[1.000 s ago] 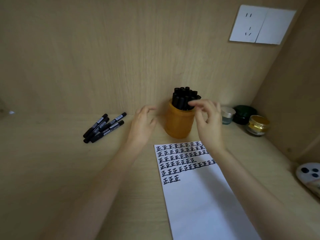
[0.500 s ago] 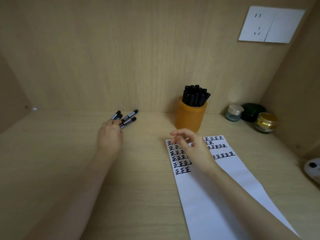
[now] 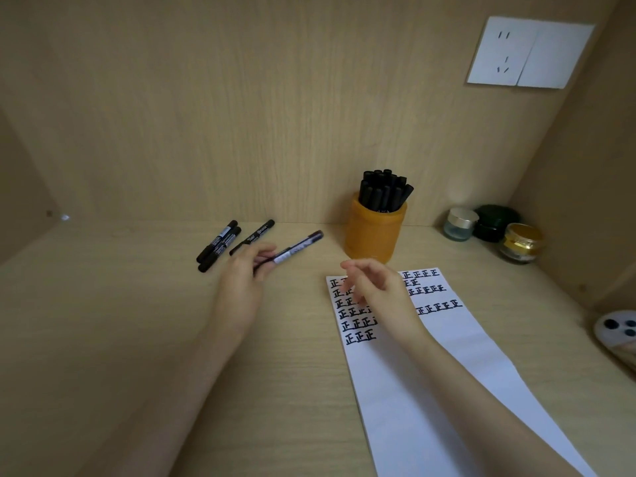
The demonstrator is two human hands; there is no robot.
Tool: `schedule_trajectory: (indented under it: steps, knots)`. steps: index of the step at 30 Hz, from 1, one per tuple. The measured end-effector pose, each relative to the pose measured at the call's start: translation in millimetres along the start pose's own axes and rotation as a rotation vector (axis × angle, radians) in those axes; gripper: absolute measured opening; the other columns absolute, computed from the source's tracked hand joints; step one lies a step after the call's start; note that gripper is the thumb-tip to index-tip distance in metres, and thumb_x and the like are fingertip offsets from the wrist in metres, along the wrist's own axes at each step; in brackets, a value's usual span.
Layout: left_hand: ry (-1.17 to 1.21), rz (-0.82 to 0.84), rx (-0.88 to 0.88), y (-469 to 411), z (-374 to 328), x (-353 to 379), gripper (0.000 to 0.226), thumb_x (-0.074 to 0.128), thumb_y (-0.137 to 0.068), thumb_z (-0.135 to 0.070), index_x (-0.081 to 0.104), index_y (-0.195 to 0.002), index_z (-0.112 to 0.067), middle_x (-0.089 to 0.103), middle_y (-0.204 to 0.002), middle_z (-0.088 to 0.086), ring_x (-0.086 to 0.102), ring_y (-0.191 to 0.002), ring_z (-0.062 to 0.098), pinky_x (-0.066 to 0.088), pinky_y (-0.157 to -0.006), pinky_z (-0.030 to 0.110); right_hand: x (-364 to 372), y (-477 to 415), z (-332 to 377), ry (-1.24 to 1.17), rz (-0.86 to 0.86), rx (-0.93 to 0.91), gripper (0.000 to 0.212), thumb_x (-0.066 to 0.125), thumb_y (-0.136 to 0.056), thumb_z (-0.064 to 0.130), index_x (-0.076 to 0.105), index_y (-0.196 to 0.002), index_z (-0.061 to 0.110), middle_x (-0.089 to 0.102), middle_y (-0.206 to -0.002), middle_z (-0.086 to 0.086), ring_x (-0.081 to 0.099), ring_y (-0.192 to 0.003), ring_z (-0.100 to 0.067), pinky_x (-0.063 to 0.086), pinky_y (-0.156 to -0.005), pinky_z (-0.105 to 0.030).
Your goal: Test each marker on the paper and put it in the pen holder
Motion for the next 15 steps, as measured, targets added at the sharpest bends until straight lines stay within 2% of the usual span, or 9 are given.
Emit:
schedule_trajectory:
  steps: [3, 4, 7, 12, 13, 15]
  knots:
    - [0.182, 0.159, 0.017, 22.9, -32.6, 10.3, 0.029, 0.062, -0.086, -0.003, 0.064, -0.111, -0.017, 0.066, -0.105, -0.009, 0.061, -0.097, -0.001, 0.046, -0.086, 0.009, 5.2, 2.1, 0.3, -0.134, 0.057, 0.112, 0.039, 0.06, -0.086, 0.045, 0.062, -0.111, 0.015, 0.063, -0.069, -0.003, 0.05, -0.051, -0.01, 0.042, -0.049, -0.021]
    - [0.203, 0.225, 0.038, 30.6, -40.3, 14.5, 0.029, 0.062, -0.086, -0.004, 0.064, -0.11, -0.02, 0.066, -0.106, -0.011, 0.061, -0.098, -0.001, 0.047, -0.087, 0.011, 6.1, 3.6, 1.3, -0.16, 0.075, 0.102, 0.036, 0.059, -0.085, 0.044, 0.063, -0.106, 0.014, 0.061, -0.065, -0.002, 0.048, -0.048, -0.011, 0.04, -0.046, -0.021]
    - [0.221, 0.35, 0.086, 50.0, -49.8, 25.6, 0.025, 0.058, -0.09, -0.012, 0.06, -0.109, -0.028, 0.063, -0.108, -0.014, 0.06, -0.099, -0.003, 0.047, -0.088, 0.016, 4.0, 8.7, 2.2, -0.224, 0.026, 0.055, 0.014, 0.061, -0.092, 0.026, 0.063, -0.089, 0.012, 0.055, -0.055, -0.002, 0.044, -0.043, -0.01, 0.035, -0.041, -0.019]
    - [0.151, 0.413, 0.148, 68.4, -53.5, 37.5, 0.016, 0.05, -0.096, -0.02, 0.053, -0.112, -0.023, 0.059, -0.097, -0.018, 0.057, -0.088, -0.006, 0.041, -0.079, 0.007, -0.9, 20.7, -1.9, -0.24, -0.023, 0.037, 0.014, 0.06, -0.093, 0.016, 0.061, -0.081, 0.009, 0.052, -0.054, -0.006, 0.044, -0.042, -0.011, 0.034, -0.041, -0.017]
    - [0.136, 0.423, 0.148, 70.5, -54.1, 39.6, 0.014, 0.048, -0.097, -0.021, 0.053, -0.11, -0.021, 0.059, -0.096, -0.016, 0.056, -0.087, -0.005, 0.04, -0.078, 0.009, -0.2, 23.7, -2.3, -0.245, -0.013, 0.033, 0.014, 0.06, -0.093, 0.016, 0.06, -0.082, 0.008, 0.052, -0.054, -0.006, 0.044, -0.043, -0.01, 0.034, -0.042, -0.016]
    - [0.095, 0.44, 0.166, 74.2, -54.6, 43.0, 0.012, 0.042, -0.099, -0.022, 0.054, -0.101, -0.018, 0.06, -0.093, -0.008, 0.055, -0.087, 0.005, 0.042, -0.079, 0.021, 1.3, 29.2, -2.6, -0.246, 0.026, 0.027, 0.014, 0.059, -0.094, 0.015, 0.059, -0.083, 0.006, 0.051, -0.055, -0.007, 0.046, -0.046, -0.009, 0.035, -0.044, -0.016]
Point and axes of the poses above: each hand's wrist, its own y-axis away from the middle knuckle, its own x-axis out of the palm, z = x × y, the point moved 2 cm from there along -y, towards the middle knuckle
